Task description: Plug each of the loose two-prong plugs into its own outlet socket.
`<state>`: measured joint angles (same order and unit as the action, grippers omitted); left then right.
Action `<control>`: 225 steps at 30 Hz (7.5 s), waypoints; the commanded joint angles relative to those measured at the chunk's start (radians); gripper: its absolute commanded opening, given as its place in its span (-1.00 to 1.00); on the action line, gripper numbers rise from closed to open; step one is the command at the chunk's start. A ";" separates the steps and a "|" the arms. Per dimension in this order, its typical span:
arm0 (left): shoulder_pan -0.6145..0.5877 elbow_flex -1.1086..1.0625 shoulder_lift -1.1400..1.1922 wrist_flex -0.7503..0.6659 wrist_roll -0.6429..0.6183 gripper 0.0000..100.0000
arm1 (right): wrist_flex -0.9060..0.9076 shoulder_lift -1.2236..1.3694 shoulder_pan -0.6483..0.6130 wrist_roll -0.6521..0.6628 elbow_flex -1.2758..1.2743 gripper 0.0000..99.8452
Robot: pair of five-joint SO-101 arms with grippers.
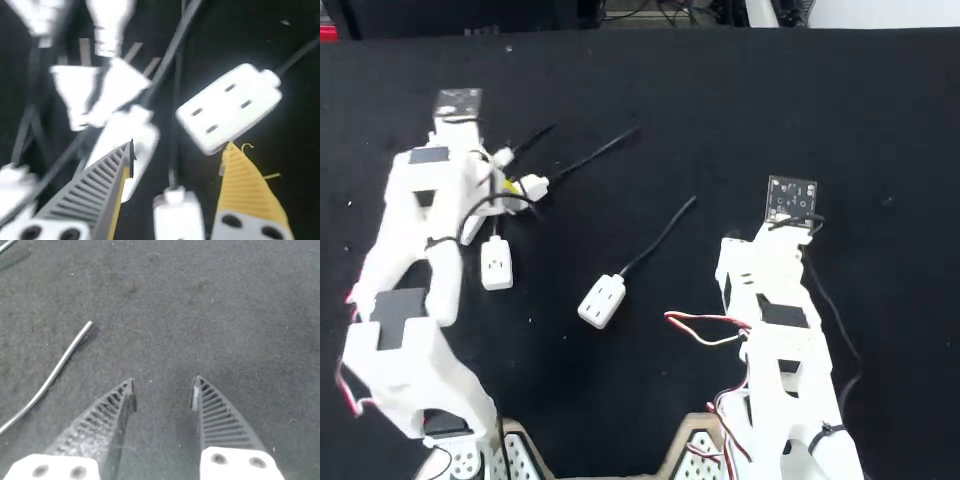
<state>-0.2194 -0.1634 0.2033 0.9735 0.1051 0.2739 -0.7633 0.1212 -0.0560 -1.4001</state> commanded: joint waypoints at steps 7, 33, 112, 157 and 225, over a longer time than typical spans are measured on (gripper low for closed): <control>-0.005 0.033 -0.250 0.236 -0.005 -0.43 | -0.017 -0.031 -0.012 0.003 0.058 -0.66; 0.581 -0.733 -0.565 -0.152 -0.161 -0.43 | -0.015 -0.031 -0.006 0.003 0.056 -0.66; 0.231 -0.239 -0.342 0.227 0.021 -0.48 | -0.017 -0.031 -0.009 0.005 0.059 -0.66; 0.469 -0.728 -0.669 0.000 0.061 -0.48 | -0.015 -0.033 0.000 0.005 0.073 -0.66; 0.085 -0.676 -0.508 -0.161 -0.244 -0.48 | 0.666 0.038 -0.555 0.264 0.305 -0.65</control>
<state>-0.1212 -0.7741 -0.2570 0.8861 -0.1419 0.9352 -0.7971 -0.4066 0.1895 -1.1485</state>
